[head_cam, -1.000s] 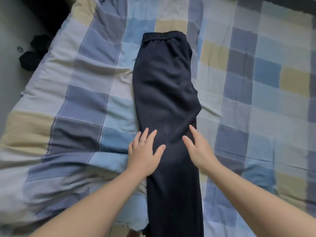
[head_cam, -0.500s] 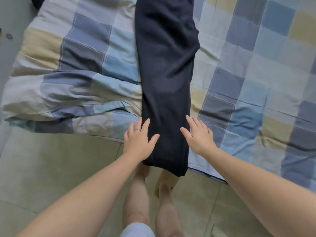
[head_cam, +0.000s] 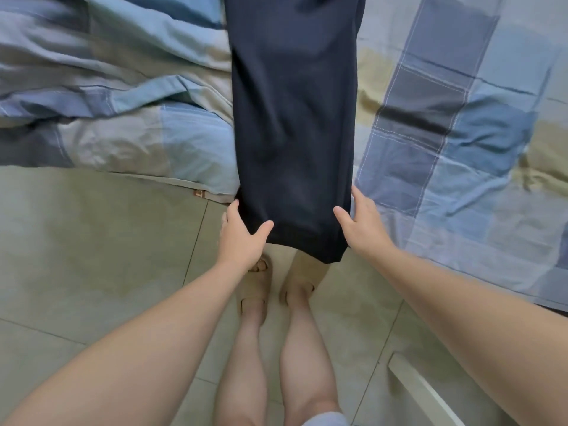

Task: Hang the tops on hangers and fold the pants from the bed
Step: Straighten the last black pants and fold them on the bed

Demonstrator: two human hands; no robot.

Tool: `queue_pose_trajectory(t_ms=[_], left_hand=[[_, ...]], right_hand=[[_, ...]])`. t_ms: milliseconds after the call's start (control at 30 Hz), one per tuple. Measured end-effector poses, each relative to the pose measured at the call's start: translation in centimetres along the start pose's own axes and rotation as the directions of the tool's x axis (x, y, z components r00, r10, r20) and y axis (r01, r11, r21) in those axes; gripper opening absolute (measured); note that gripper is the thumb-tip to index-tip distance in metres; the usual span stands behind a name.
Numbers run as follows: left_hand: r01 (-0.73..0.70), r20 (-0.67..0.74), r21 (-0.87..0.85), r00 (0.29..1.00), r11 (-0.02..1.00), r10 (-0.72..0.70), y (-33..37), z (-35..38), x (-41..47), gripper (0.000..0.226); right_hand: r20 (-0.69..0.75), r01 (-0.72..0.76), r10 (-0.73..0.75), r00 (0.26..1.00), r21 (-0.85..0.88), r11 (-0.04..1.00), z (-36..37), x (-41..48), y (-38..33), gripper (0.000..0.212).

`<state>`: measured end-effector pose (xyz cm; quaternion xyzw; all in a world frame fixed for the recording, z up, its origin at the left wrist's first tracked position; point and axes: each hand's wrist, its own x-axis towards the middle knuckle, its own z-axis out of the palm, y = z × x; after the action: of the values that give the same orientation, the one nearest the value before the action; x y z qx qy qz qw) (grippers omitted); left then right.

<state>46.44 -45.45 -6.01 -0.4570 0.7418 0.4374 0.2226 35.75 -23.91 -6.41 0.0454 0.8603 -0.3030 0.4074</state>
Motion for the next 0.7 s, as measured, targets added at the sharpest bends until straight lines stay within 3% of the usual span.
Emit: queue_pose_trajectory(t_ms=[133, 267, 433, 567, 700], left_hand=[[-0.037, -0.1, -0.073, 0.995, 0.997, 0.03, -1.0, 0.9, 1.5, 0.069], [0.001, 0.001, -0.147, 1.0, 0.989, 0.0, -1.1, 1.5, 2.9, 0.051], [-0.026, 0.108, -0.079, 0.994, 0.997, 0.034, -2.0, 1.4, 2.6, 0.039], [-0.044, 0.073, -0.088, 0.996, 0.995, 0.05, -2.5, 0.6, 1.3, 0.061], [0.012, 0.147, -0.283, 0.989, 0.959, 0.031, -2.3, -0.9, -0.5, 0.088]], right_hand=[[-0.033, -0.101, 0.111, 0.993, 0.225, 0.969, 1.7, 1.3, 0.8, 0.051], [0.072, -0.162, 0.145, 0.987, 0.43, 0.888, 2.6, 1.9, 0.8, 0.041], [0.201, -0.247, 0.169, 0.965, 0.481, 0.841, 3.8, 0.8, 1.2, 0.03], [0.356, -0.358, 0.177, 0.918, 0.544, 0.759, 4.0, -1.8, 0.4, 0.022], [0.491, -0.433, 0.095, 0.866, 0.64, 0.635, 3.3, -5.4, -0.9, 0.025]])
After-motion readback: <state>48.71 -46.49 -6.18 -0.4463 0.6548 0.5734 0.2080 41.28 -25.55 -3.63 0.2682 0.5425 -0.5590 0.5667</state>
